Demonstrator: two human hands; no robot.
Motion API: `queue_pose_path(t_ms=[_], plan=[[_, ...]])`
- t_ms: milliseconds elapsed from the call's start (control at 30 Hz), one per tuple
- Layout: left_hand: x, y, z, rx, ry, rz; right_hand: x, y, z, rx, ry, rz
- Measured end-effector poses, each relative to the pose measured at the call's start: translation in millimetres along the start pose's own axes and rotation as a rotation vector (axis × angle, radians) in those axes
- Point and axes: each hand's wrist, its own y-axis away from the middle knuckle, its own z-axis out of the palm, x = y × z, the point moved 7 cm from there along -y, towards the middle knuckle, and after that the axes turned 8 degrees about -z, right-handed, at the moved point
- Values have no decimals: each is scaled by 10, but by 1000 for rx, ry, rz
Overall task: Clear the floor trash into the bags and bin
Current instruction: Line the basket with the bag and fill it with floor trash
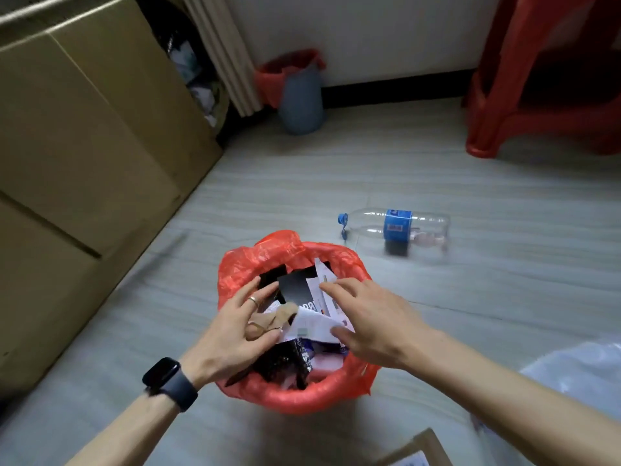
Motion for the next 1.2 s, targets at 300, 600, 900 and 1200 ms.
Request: queue_pose_path(t_ms=[300,600,900,1200], plan=[[-169,-25,529,-349,-616,-117,11,142,402,-150,162,-74],[942,-817,-76,-7,-983,-94,689,659,-130,184,-57,80],[3261,-1260,1116,65,-655,389,2291,2351,-411,165,-29,593],[4657,-1085,3513,-358,-447,548,3522,4243,-423,231,-85,1052]])
